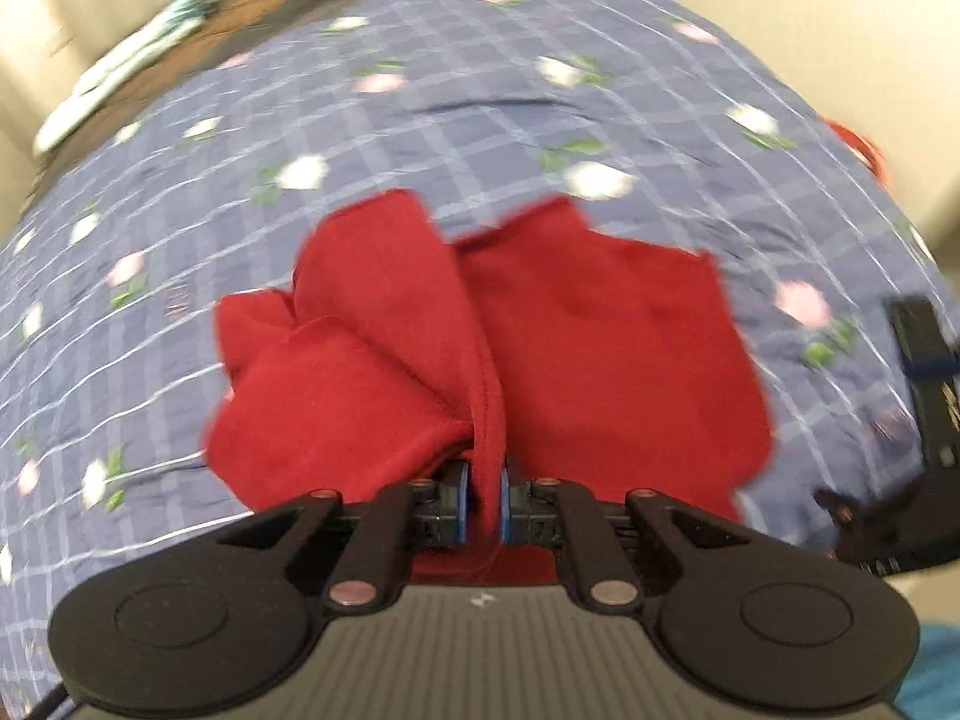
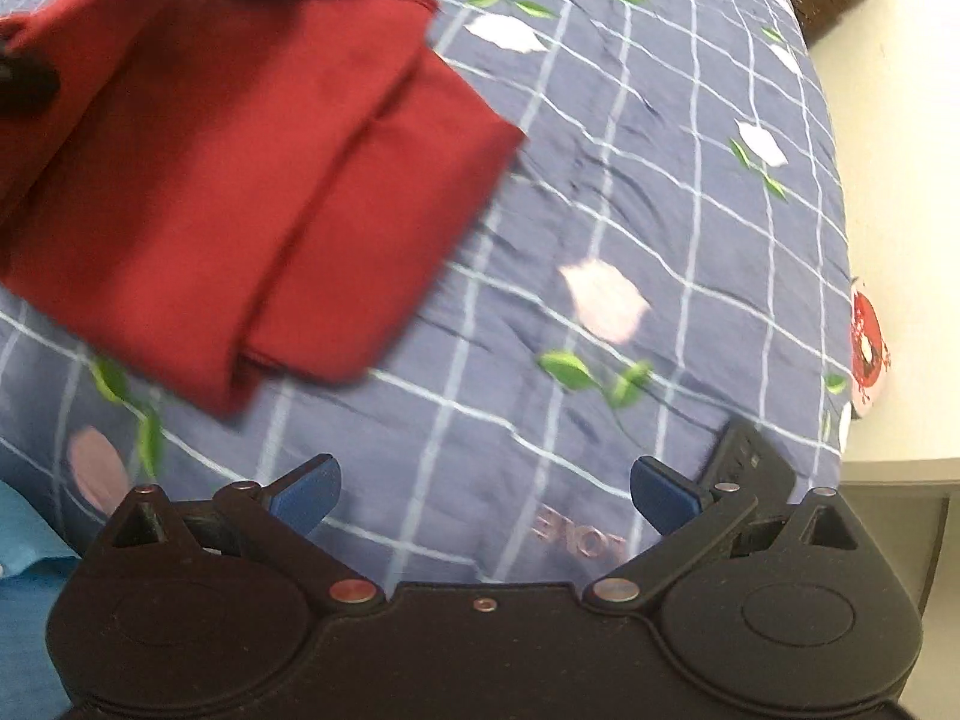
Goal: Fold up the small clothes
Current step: 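Lift the folded red shirt with the left tool and carry it aside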
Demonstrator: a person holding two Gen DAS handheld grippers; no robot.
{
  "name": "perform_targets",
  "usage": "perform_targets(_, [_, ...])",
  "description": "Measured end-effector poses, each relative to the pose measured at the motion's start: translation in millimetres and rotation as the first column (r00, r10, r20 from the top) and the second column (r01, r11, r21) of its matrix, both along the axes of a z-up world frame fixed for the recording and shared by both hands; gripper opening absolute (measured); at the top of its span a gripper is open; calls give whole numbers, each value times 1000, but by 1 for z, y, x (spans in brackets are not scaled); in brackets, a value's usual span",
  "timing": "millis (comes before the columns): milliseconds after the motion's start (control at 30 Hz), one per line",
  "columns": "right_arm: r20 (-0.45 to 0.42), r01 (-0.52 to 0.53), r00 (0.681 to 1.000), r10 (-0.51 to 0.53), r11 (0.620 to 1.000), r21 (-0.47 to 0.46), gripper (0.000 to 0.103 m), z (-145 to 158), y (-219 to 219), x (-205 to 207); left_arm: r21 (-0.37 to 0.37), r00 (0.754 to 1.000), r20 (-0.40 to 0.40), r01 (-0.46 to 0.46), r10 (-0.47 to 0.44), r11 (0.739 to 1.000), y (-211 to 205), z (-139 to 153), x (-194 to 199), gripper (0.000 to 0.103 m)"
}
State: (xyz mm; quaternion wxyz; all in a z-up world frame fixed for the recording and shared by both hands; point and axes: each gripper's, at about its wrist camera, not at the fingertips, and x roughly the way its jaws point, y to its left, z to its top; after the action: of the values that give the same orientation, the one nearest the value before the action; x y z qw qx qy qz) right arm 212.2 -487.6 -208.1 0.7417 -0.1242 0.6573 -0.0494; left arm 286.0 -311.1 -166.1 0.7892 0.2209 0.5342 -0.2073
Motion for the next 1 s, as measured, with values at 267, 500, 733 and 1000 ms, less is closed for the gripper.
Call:
perform_targets(267, [-34, 61, 998, -61, 998, 6, 103, -7, -41, -19, 50, 994, -70, 93, -89, 994, -49, -30, -35, 11])
perform_targets(500, [-40, 73, 997, -72, 996, 42, 103, -12, -46, -15, -59, 988, -156, -9, 0, 998, -36, -24, -24, 36])
perform_targets(733, [-30, 21, 999, -19, 998, 66, 102, -11, -27, 0, -113, 981, -190, -52, 30, 992, -21, -9, -31, 62])
perform_targets(1000, [49, 1, 999, -8, 991, 135, 102, 3, 9, 28, -37, 989, -93, -117, 113, 992, 19, 15, -35, 90])
